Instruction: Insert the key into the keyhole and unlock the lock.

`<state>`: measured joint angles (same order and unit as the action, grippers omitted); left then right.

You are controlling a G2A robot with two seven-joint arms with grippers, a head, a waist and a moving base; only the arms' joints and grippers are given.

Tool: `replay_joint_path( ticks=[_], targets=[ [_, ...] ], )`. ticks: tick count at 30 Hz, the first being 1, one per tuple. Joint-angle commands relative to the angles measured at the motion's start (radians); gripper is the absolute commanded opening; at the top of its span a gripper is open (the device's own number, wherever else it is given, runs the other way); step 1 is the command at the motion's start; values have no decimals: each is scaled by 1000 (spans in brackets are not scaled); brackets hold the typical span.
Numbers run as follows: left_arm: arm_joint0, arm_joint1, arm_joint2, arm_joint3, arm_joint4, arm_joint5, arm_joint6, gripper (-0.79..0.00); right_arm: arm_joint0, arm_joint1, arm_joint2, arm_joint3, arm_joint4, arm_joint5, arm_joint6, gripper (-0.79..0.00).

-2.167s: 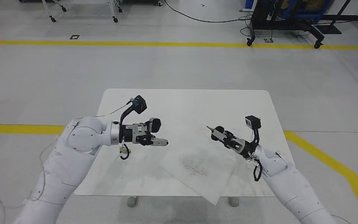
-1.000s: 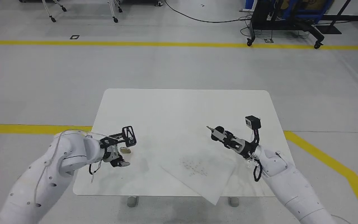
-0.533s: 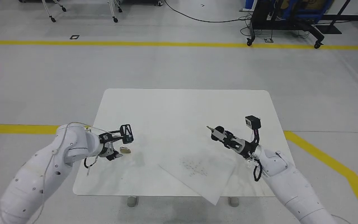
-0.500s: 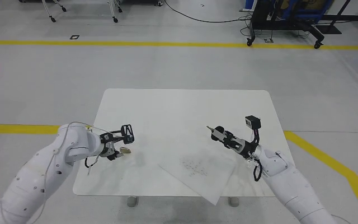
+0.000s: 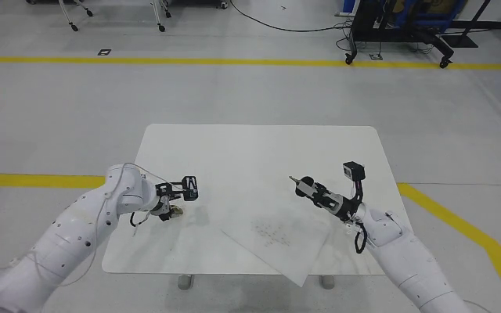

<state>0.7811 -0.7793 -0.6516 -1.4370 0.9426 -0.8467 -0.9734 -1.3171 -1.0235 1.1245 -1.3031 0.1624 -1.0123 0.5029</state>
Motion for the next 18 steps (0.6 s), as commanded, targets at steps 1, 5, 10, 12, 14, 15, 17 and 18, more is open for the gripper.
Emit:
replay_joint_path(
  ticks=[1,5,10,12,14,15,17,18],
  targets=[
    [-19,-9,13,26,-11,-5,5,-440,0,0,0,0,0,0,0,-785],
    [-46,-24,36,59,-22,-11,11,-588,0,0,0,0,0,0,0,-785],
    [-66,-37,73,84,-22,-14,14,-748,0,0,0,0,0,0,0,-785],
    [-73,-40,83,92,-26,-15,15,-785,0,0,0,0,0,0,0,-785],
    [-78,-41,91,96,-28,-15,15,-785,0,0,0,0,0,0,0,-785],
    [-81,-40,94,99,-28,-16,16,-785,0,0,0,0,0,0,0,-785],
    [-86,-38,99,104,-28,-20,20,-785,0,0,0,0,0,0,0,-785],
    [-88,-37,102,105,-28,-22,22,-785,0,0,0,0,0,0,0,-785]
  ],
)
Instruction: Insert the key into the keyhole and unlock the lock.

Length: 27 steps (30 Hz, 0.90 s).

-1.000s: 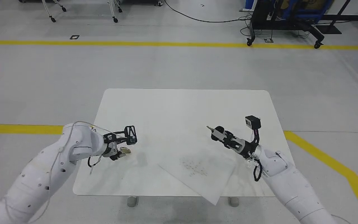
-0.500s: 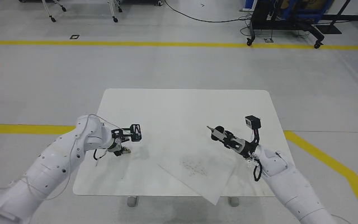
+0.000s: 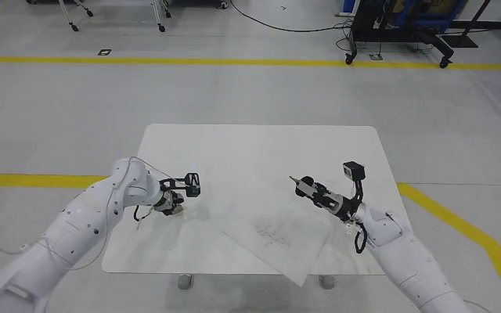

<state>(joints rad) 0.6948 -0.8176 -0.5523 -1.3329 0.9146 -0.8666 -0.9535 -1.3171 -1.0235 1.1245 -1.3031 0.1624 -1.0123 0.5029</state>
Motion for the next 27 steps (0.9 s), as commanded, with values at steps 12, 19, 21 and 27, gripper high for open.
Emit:
replay_joint_path(
  ticks=[12,19,21,27],
  targets=[
    [-33,15,41,-3,-58,-12,12,-597,0,0,0,0,0,0,0,-785],
    [-55,19,81,1,-87,-16,16,-606,0,0,0,0,0,0,0,-785],
    [-61,22,86,1,-95,-18,18,-656,0,0,0,0,0,0,0,-785],
    [-68,33,111,6,-111,-17,17,-671,0,0,0,0,0,0,0,-785]
  ],
)
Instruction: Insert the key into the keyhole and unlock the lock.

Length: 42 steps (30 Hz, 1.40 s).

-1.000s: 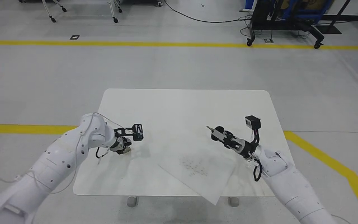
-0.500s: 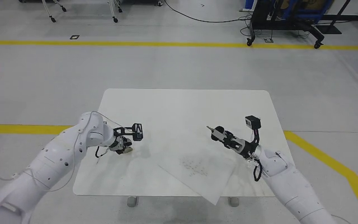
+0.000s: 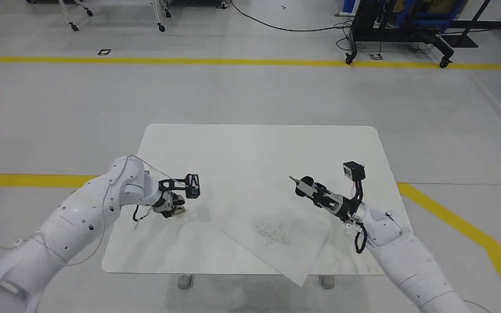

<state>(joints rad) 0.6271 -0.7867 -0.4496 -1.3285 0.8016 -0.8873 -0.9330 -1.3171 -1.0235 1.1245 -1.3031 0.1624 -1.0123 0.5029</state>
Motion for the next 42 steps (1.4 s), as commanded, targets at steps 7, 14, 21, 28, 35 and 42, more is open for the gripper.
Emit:
replay_joint_path(
  ticks=[7,14,21,28,35,42],
  targets=[
    [-17,12,27,4,-39,24,-23,-785,0,0,0,0,0,0,0,-785],
    [-25,19,27,-18,-55,31,-31,-785,0,0,0,0,0,0,0,-785],
    [-32,15,39,-17,-67,44,-44,-785,0,0,0,0,0,0,0,-785],
    [-44,5,60,0,-86,42,-41,-785,0,0,0,0,0,0,0,-785],
    [-55,-2,75,21,-97,37,-37,-597,0,0,0,0,0,0,0,-785],
    [-66,-7,85,28,-107,34,-34,-526,0,0,0,0,0,0,0,-785]
  ],
)
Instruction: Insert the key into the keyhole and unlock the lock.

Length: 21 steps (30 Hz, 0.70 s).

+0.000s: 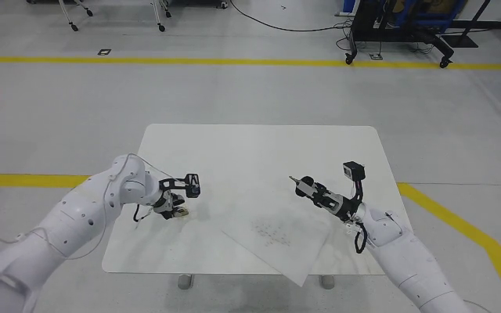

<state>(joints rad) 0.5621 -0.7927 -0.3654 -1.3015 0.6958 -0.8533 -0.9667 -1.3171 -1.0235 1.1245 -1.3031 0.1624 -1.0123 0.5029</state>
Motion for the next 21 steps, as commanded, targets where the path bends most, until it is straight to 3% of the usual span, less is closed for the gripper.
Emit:
replay_joint_path(
  ticks=[1,5,7,18,21],
  targets=[
    [-3,-2,3,0,1,0,0,-539,0,0,0,0,0,0,0,-785],
    [-9,-5,11,-1,0,1,-1,-640,0,0,0,0,0,0,0,-785],
    [-12,-7,16,-1,2,1,-1,-785,0,0,0,0,0,0,0,-785],
    [-27,-26,36,11,16,11,-10,-785,0,0,0,0,0,0,0,-785],
    [-29,-26,17,29,-4,13,29,-785,0,0,0,0,0,0,0,-785]
  ],
)
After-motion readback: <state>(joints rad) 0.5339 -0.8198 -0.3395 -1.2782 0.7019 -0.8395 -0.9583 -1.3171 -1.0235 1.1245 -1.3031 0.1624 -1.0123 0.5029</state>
